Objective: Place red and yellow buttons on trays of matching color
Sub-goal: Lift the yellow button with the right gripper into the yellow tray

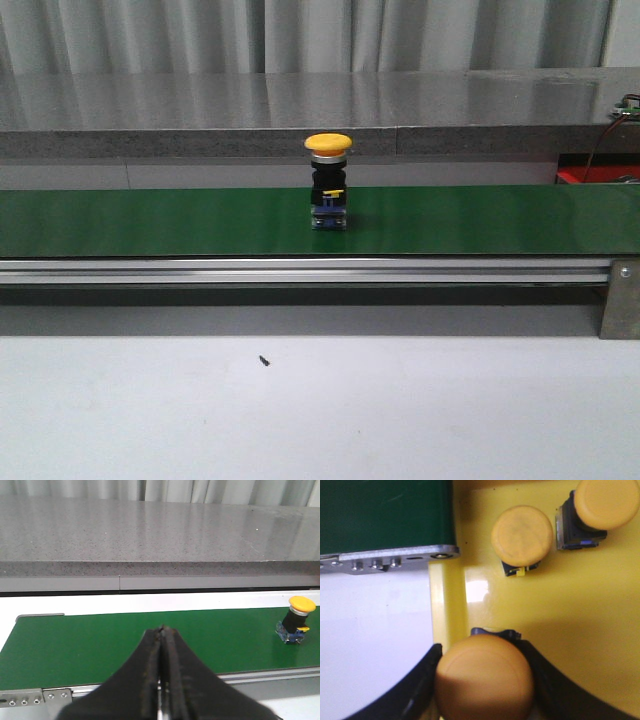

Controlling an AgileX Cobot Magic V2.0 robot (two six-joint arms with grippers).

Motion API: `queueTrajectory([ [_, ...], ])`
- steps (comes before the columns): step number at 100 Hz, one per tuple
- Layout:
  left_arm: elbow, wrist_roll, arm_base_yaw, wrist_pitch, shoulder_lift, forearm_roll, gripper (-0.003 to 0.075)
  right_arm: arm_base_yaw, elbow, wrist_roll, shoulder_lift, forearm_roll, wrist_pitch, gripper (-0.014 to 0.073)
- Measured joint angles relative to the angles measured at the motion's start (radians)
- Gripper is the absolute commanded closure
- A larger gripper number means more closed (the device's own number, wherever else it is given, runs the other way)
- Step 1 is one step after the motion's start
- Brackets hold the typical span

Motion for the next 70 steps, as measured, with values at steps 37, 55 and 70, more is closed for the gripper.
queueTrajectory([
  [37,0.000,0.000,0.000,0.000,0.000,0.000,0.0740,0.000,0.042,0.002,0.133,0.000,-0.110,0.0437],
  [55,0.000,0.000,0.000,0.000,0.000,0.000,0.0740,0.000,0.042,0.002,0.171,0.011,-0.118,0.0303],
  [70,0.000,0.000,0.000,0.000,0.000,0.000,0.0740,0.000,0.042,0.002,0.173,0.017,-0.120,0.0099],
])
